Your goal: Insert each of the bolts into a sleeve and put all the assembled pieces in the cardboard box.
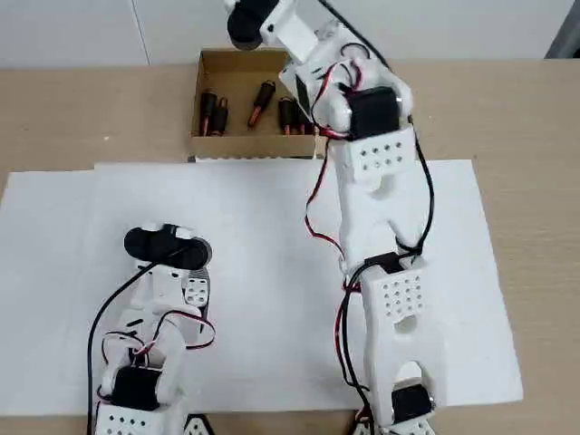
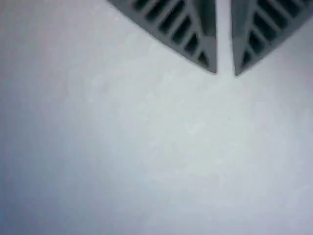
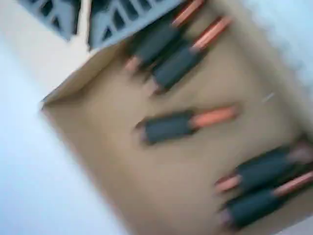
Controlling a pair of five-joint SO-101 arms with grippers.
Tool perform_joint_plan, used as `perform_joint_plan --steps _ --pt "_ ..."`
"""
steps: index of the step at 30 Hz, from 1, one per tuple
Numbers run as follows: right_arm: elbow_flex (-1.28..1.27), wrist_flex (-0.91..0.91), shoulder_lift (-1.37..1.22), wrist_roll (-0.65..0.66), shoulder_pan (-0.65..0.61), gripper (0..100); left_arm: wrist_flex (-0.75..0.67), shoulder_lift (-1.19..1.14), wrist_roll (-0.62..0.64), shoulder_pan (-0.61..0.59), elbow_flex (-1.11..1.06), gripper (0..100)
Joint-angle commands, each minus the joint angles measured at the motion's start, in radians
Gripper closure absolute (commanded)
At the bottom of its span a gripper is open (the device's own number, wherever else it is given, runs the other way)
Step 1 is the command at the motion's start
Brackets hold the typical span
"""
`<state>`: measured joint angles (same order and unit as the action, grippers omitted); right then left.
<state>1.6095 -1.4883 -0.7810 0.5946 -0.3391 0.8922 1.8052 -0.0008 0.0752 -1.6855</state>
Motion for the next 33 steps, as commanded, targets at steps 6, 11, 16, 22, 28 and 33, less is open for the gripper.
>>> perform_joint_plan --steps 6,11,16,22,28,33 --pt "0.072 -0.173 0.154 -0.239 0.051 99.6 0.005 0.012 -0.006 0.006 0.004 99" --pt "0.071 -0.194 0.257 -0.339 0.071 99.6 0.005 0.012 -0.006 0.006 0.004 99" --pt "-0.054 -0.194 0.384 -0.364 0.114 99.6 0.005 0.012 -0.006 0.006 0.004 99" --pt "-0.342 -0.194 0.636 -0.425 0.168 99.6 0.005 0.012 -0.006 0.006 0.004 99" --pt "-0.713 -0.185 0.914 -0.496 0.180 99.6 0.005 0.012 -0.006 0.006 0.004 99" --pt "-0.991 -0.171 1.086 -0.572 0.179 99.6 0.005 0.012 -0.006 0.006 0.004 99"
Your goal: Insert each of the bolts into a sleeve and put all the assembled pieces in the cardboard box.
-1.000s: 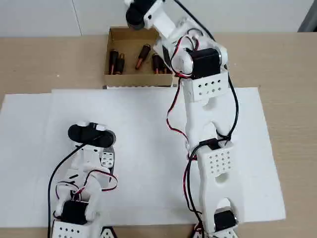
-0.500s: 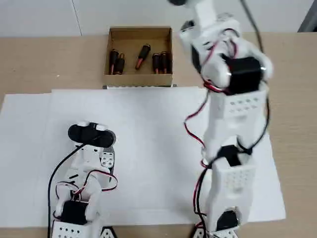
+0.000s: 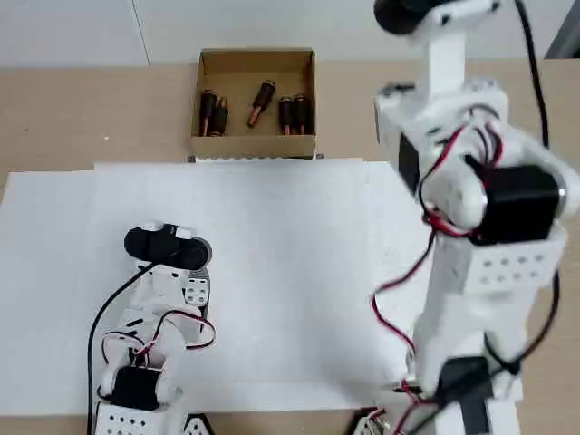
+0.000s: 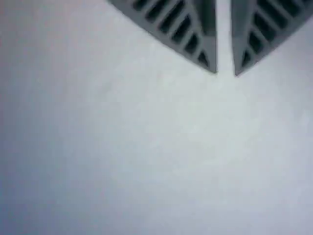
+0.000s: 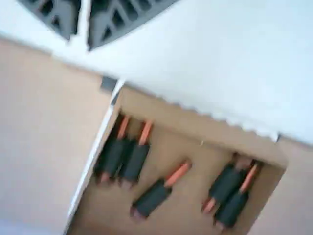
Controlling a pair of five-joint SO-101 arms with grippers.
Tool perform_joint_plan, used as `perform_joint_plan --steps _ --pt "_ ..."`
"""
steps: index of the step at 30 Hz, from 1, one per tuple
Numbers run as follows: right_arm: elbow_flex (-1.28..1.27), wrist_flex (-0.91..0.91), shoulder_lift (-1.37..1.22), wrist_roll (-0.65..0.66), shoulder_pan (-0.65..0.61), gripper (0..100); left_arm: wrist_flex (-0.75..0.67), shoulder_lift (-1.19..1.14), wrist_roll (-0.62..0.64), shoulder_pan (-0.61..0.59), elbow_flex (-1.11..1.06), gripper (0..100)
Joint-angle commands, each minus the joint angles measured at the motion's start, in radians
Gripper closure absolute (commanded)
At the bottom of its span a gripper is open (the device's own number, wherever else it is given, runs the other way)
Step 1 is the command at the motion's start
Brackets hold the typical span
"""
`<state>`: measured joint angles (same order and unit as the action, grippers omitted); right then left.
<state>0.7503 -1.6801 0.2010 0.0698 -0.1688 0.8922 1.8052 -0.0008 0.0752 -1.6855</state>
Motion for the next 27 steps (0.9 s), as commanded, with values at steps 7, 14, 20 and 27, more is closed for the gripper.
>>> perform_joint_plan --steps 7,14,20,27 --pt "-0.500 0.104 0.308 -0.141 0.013 99.6 0.005 0.012 -0.006 0.006 0.004 99" --pt "-1.022 0.300 0.627 -0.158 0.013 99.6 0.005 0.012 -0.006 0.006 0.004 99" --pt "-1.447 0.443 0.921 -0.157 0.013 99.6 0.005 0.012 -0.006 0.006 0.004 99" --pt "-1.768 0.506 1.181 -0.152 0.013 99.6 0.005 0.012 -0.006 0.006 0.004 99"
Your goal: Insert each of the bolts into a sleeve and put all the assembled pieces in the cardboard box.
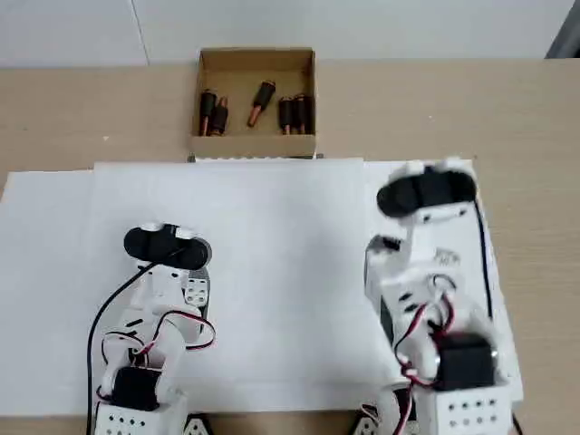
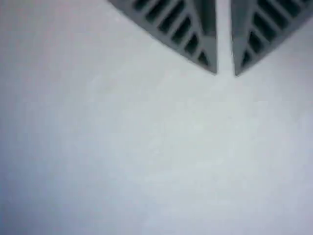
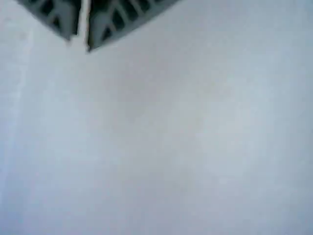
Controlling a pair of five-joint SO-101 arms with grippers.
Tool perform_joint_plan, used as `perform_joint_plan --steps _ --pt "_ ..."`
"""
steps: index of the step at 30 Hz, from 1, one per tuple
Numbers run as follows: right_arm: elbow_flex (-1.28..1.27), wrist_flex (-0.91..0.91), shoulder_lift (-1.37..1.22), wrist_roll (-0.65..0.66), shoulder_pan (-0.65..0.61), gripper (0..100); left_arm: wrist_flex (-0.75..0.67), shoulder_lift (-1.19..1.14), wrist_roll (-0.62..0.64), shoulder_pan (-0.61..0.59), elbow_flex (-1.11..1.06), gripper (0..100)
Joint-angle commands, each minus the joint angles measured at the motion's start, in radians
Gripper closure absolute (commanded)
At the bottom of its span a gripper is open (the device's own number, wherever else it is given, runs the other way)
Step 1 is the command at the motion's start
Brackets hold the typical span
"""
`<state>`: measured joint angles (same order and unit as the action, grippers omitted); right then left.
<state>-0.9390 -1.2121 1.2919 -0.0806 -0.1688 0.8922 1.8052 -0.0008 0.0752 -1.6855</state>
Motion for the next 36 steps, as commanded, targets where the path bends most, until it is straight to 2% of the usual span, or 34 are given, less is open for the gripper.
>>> perform_joint_plan --steps 1,14,36 --pt "-0.110 0.047 0.122 -0.002 0.013 99.6 0.005 0.012 -0.006 0.006 0.004 99" --pt "-0.457 0.074 0.521 0.002 0.010 99.6 0.005 0.012 -0.006 0.006 0.004 99" --pt "-0.655 0.076 0.522 -0.006 0.013 99.5 0.005 0.012 -0.006 0.006 0.004 99"
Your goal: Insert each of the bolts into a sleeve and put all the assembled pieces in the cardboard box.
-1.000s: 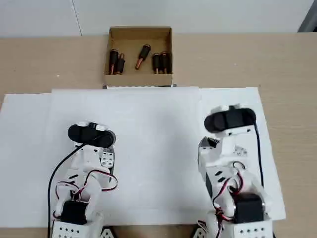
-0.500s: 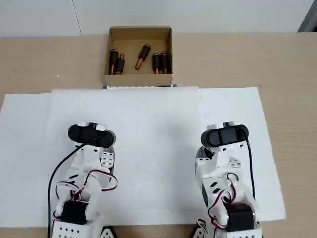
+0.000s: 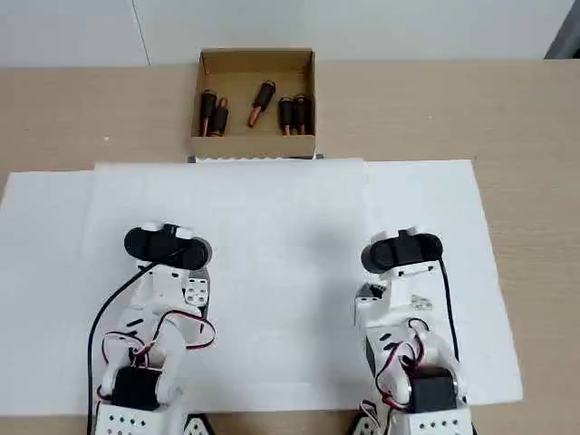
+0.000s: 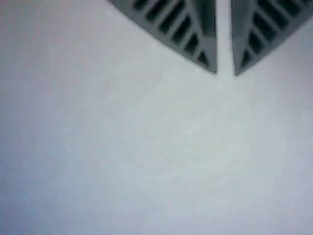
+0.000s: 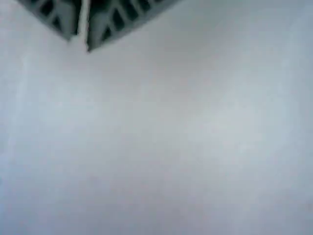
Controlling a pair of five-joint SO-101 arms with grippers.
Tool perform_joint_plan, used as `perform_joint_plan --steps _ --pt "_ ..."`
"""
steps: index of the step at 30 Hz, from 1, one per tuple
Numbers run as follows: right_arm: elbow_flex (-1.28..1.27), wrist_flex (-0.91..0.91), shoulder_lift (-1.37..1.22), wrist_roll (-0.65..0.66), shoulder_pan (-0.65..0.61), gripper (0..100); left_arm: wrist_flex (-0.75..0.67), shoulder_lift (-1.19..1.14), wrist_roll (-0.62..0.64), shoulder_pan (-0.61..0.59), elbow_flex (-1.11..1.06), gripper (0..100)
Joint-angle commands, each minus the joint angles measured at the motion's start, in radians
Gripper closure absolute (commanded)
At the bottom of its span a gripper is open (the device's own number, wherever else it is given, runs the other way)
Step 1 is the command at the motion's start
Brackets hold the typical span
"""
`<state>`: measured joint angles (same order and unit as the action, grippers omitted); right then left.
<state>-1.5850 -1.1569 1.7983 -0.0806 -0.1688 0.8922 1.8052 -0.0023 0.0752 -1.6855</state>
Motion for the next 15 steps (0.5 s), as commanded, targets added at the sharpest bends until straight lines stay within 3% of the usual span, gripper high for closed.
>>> perform_joint_plan --steps 1,15 --pt "-0.026 0.021 0.016 -0.006 0.013 99.5 0.005 0.012 -0.005 0.006 0.004 99" --pt "-0.032 0.021 0.016 -0.006 0.013 99.5 0.005 0.012 -0.005 0.006 0.004 99"
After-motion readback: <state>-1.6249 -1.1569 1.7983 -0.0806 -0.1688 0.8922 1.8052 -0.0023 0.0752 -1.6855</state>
